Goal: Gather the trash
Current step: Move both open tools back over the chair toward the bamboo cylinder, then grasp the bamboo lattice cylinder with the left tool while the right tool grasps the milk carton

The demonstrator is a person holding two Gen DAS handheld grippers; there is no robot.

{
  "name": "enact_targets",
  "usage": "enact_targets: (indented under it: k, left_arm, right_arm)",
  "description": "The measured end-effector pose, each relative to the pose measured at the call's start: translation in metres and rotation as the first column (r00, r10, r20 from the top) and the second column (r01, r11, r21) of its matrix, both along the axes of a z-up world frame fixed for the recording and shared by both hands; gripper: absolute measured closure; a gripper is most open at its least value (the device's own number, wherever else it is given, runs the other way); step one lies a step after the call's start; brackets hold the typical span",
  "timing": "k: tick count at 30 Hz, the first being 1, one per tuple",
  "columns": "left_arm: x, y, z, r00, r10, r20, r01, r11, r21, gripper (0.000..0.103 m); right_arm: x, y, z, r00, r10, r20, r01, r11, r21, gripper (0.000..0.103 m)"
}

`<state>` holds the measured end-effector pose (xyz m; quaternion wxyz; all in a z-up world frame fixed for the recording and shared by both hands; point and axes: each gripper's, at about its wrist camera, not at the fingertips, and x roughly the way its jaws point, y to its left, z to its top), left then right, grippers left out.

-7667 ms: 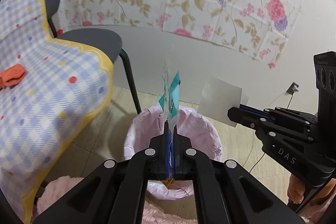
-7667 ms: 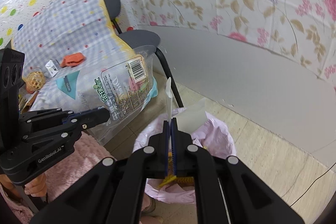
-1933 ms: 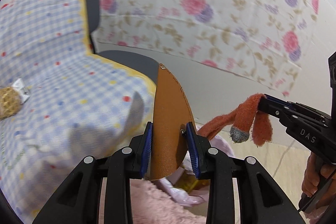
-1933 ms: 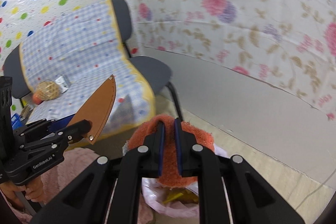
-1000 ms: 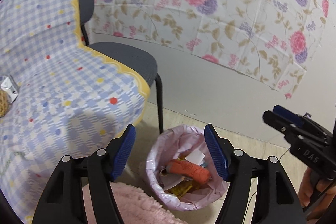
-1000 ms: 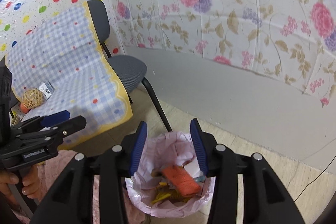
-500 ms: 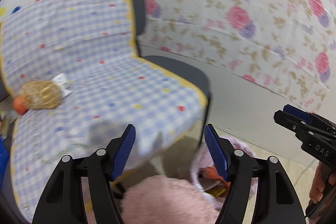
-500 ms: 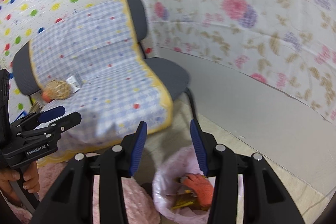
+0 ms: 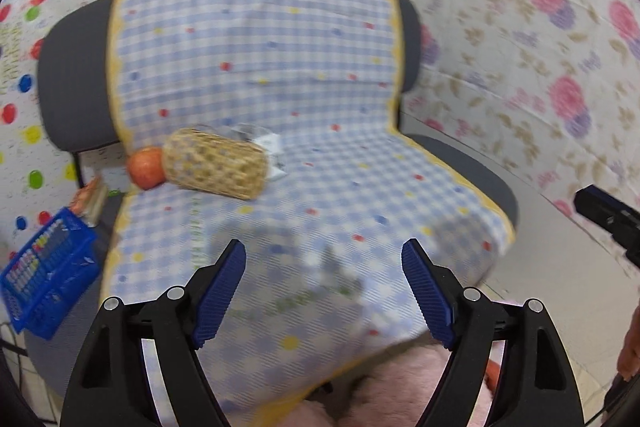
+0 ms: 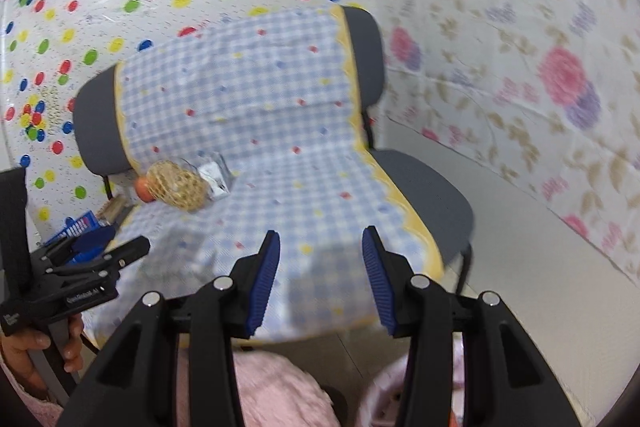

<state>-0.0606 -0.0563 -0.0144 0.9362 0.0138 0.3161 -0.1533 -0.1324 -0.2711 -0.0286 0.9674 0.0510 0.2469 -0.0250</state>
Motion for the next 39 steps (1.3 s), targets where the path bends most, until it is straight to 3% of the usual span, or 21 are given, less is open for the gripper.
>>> enact_targets:
  k: [10,16,21,30,39]
  left_arm:
    - [0.043,0.047,0.031,0.989,0.136,0.057,-0.137,0.991,0.005,0.021]
    - [0.073,0.062,0.037,0.982,0.18,0.062,-0.182,0.983,0.02,0.02]
    - [0.106,0.067,0.019,0.981,0.193,0.013,-0.193,0.981,0.027,0.02]
    - [0.15,0.05,-0.034,0.989,0.133,-0.069,-0.13,0.99,0.045,0.02]
    - [0.184,0.033,-0.06,0.985,0.158,-0.072,-0.149,0.982,0.112,0.019]
  right_arm:
    - [0.065,0.041,0.059,0.986,0.117,0.122,-0.116,0.993,-0.012,0.06]
    - [0.12,0.065,0.067,0.978,0.16,0.133,-0.163,0.987,0.008,0.06]
    - [0.168,0.085,0.039,0.973,0.209,0.099,-0.213,0.977,0.027,0.06]
    - [0.238,0.093,-0.038,0.971,0.23,-0.064,-0.224,0.971,0.085,0.06]
    - [0.25,0.078,-0.049,0.979,0.189,-0.078,-0.182,0.979,0.093,0.06]
